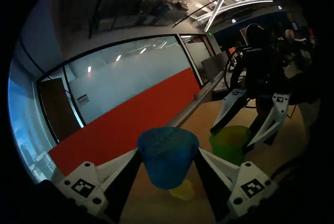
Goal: Pour water
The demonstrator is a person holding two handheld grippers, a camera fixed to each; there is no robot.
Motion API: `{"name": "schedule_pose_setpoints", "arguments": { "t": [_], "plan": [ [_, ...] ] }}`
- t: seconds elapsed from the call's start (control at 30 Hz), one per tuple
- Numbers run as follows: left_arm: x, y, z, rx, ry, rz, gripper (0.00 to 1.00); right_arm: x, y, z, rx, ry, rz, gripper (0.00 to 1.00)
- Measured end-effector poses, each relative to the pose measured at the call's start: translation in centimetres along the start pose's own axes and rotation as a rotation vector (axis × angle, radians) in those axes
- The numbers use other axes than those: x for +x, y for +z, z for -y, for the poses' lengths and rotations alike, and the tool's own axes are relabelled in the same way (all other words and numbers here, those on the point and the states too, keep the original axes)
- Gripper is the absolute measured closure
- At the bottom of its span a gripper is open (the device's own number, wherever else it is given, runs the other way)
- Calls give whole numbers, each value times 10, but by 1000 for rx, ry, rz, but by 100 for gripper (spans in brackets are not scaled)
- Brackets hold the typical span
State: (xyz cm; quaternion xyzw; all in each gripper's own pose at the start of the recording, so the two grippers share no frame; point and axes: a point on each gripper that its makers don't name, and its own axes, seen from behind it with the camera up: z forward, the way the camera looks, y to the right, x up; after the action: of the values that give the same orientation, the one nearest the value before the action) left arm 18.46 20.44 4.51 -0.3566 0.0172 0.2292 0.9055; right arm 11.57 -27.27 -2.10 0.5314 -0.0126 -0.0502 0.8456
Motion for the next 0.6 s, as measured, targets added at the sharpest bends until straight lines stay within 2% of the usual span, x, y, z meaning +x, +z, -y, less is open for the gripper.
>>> {"name": "schedule_pose_setpoints", "arguments": {
  "t": [0.6],
  "plan": [
    [-1,2,-1,-6,-13,-1,15,6,2,-2,-7,0,-21,4]
  ]
}}
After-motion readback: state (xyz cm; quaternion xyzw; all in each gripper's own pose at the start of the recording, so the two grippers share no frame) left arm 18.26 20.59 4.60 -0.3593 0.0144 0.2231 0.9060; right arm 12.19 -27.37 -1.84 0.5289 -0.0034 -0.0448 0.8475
